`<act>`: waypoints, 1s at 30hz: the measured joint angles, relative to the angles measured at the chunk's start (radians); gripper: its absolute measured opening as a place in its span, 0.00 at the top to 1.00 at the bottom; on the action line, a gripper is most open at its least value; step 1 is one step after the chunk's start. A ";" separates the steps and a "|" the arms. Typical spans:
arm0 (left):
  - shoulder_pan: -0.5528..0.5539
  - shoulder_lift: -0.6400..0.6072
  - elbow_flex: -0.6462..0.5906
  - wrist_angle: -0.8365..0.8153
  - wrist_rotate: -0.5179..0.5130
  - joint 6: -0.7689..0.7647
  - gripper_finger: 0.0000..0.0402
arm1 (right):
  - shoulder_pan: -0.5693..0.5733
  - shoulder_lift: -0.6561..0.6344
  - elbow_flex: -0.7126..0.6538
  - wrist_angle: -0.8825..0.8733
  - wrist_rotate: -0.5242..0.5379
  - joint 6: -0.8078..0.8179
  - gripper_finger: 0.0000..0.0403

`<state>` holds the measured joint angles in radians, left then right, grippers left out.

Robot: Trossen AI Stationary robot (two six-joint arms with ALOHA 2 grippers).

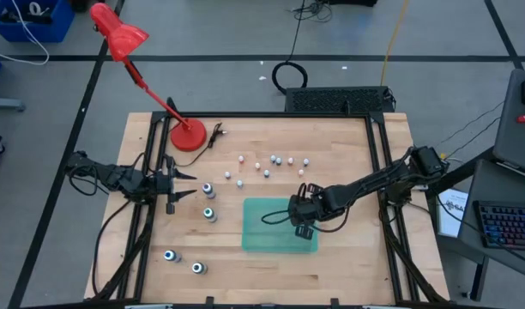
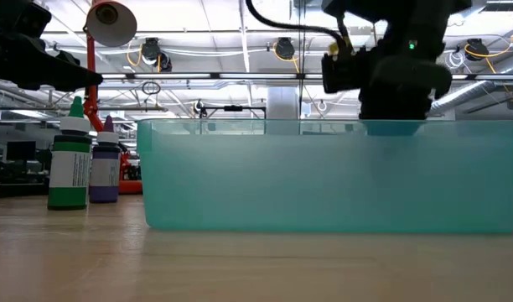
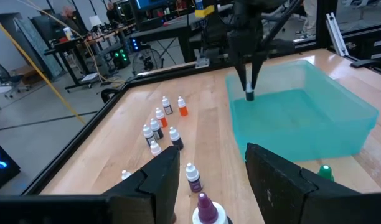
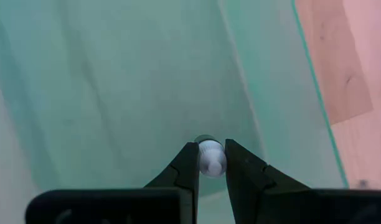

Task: Pick & Place food coloring
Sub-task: Put the small green food coloring bottle into the green bin, then put the small red food coloring bottle into the green bin

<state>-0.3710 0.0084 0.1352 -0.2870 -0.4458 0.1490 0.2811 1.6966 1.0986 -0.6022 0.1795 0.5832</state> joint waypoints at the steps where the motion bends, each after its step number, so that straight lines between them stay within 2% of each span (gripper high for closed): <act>1: 0.000 0.000 0.000 0.000 0.000 0.000 0.54 | -0.003 0.000 -0.016 0.021 0.000 0.000 0.90; 10: 0.000 0.000 0.000 0.000 0.000 0.000 0.54 | -0.012 -0.003 -0.045 0.065 0.002 -0.019 0.88; 16: 0.000 0.000 0.000 0.000 0.000 0.000 0.54 | -0.012 0.000 -0.048 0.057 -0.002 -0.003 0.69; 20: 0.000 0.000 0.000 0.000 0.000 0.000 0.54 | -0.013 -0.013 -0.048 0.060 -0.002 0.000 0.60; 24: 0.000 0.000 0.000 0.000 0.000 0.000 0.54 | -0.015 -0.059 -0.048 0.073 -0.001 0.000 0.57; 30: 0.000 0.000 0.000 0.000 0.000 0.000 0.54 | -0.060 -0.195 -0.045 0.076 0.002 -0.028 0.58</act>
<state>-0.3706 0.0085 0.1352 -0.2867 -0.4461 0.1490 0.2211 1.5021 1.0534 -0.5261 0.1812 0.5556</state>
